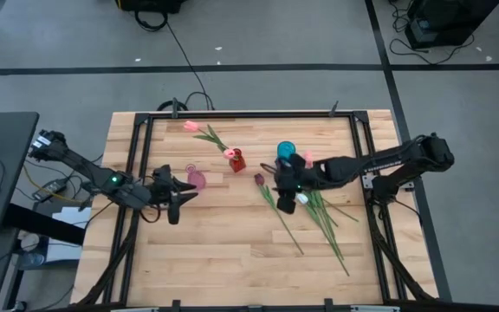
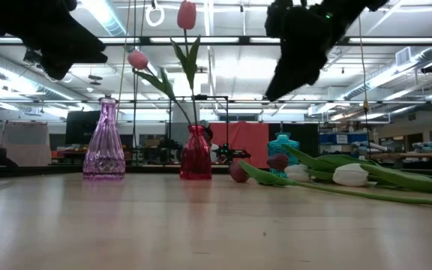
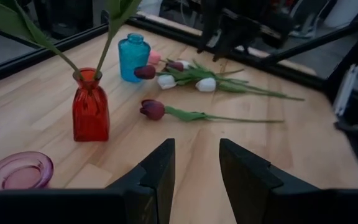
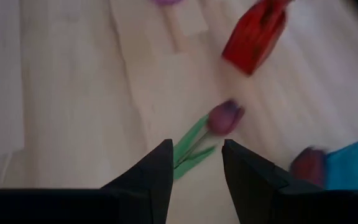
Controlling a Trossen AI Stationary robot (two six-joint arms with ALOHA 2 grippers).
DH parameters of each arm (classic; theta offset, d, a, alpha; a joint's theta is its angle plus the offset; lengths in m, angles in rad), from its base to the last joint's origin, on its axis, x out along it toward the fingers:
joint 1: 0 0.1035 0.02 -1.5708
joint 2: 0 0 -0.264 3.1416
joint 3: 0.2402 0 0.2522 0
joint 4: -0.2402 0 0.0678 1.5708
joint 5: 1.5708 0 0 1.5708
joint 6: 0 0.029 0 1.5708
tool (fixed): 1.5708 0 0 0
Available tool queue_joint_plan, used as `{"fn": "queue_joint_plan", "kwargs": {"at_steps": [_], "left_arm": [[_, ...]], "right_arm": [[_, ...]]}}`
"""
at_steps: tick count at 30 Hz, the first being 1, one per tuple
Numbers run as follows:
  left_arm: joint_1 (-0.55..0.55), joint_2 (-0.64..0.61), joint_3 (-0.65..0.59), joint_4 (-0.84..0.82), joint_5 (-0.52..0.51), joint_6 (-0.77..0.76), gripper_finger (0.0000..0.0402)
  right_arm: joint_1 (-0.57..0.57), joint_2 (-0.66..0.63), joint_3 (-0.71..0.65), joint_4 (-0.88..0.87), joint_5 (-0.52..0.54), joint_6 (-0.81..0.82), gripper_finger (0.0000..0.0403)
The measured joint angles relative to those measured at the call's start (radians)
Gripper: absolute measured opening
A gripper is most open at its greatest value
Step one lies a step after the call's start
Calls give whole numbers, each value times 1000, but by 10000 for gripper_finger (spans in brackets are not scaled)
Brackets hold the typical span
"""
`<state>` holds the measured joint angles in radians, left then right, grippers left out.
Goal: Sort flowers into vase by color
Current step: Put the left red tulip into the blue vase
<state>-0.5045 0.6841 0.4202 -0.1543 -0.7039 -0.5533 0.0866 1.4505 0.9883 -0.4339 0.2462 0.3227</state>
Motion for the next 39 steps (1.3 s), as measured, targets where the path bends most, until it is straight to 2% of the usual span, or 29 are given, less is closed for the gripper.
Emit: {"fn": "queue_joint_plan", "kwargs": {"at_steps": [7,12,16,23,30,39], "left_arm": [[-2,184,0,190,-1,55,131],[-2,309,0,331,1,106,131],[-2,383,1,412,0,157,131],[-2,403,0,417,1,160,131],[-2,403,0,414,1,126,131],[-2,403,0,412,9,107,131]], "right_arm": [[64,4,-21,-84,-63,220,149],[101,45,-6,-128,-85,290,148],[99,137,-4,-119,-65,316,148],[111,261,52,-159,-23,358,148],[130,370,92,-146,-30,358,148],[127,392,113,-141,-72,374,148]]}}
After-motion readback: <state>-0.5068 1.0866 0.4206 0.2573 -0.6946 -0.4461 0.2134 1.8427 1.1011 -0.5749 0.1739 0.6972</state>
